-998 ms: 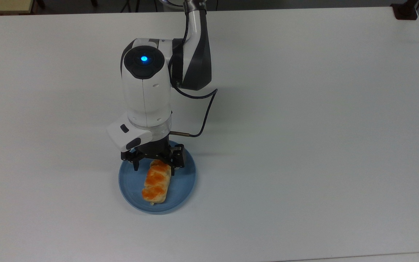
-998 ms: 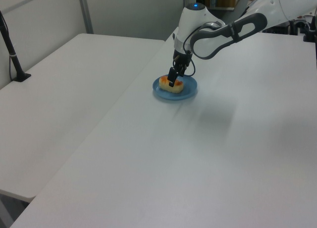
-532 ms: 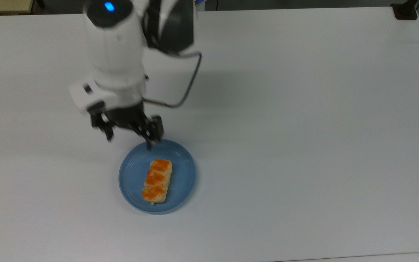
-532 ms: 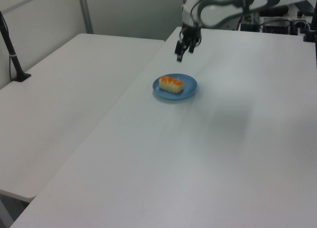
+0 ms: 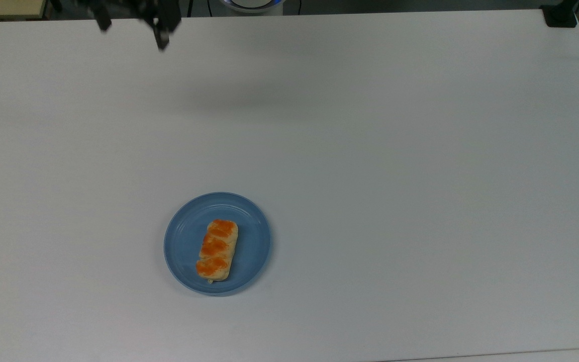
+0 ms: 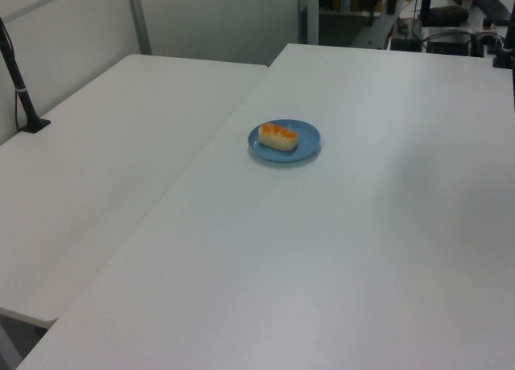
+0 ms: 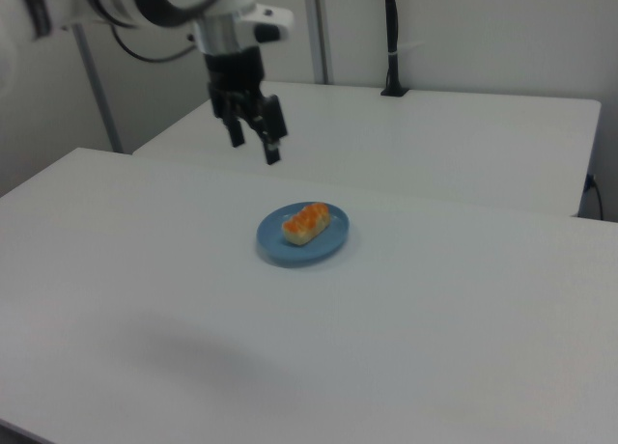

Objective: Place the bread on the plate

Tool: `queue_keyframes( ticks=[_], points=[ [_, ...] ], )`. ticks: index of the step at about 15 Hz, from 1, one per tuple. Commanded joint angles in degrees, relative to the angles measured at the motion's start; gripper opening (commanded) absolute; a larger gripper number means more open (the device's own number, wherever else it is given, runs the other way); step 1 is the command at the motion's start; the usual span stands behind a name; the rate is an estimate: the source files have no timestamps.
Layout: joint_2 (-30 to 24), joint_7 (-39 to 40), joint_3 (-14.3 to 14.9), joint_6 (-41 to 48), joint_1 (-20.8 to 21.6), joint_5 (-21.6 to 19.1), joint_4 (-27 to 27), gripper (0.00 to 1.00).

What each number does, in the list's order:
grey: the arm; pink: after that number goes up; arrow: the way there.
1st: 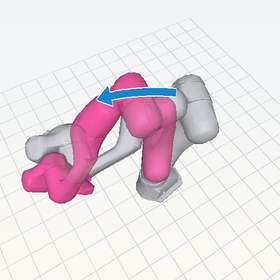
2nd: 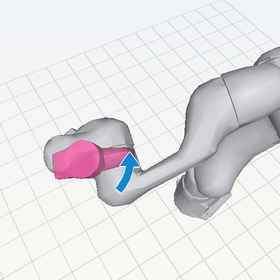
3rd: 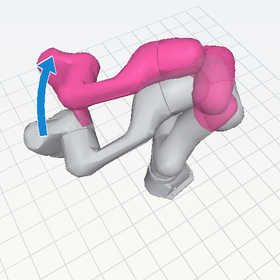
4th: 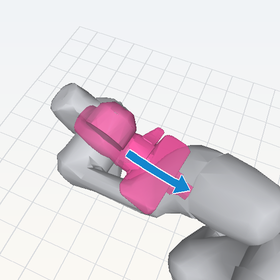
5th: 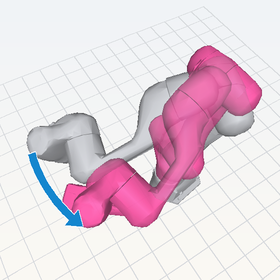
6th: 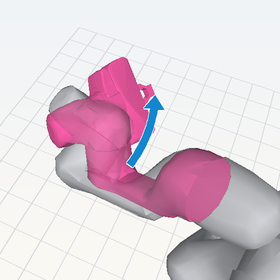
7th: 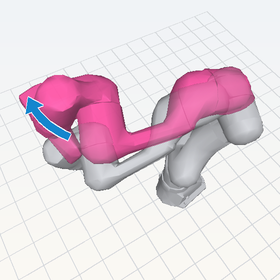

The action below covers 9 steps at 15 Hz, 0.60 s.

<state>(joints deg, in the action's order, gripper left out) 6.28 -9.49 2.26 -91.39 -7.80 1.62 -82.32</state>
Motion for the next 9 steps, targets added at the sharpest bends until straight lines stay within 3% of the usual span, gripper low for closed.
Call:
queue_keyframes(
  ticks=[1, 5, 9],
  points=[
    [-8.55, -0.53, 0.64, 4.99, 0.76, -1.09, -6.44, 1.0],
    [-12.0, 0.34, 2.04, 4.82, 2.78, -1.0, -11.28, 1.0],
    [-11.73, 11.48, 2.48, -1.49, 3.84, -0.92, -11.98, 1.0]
  ],
)
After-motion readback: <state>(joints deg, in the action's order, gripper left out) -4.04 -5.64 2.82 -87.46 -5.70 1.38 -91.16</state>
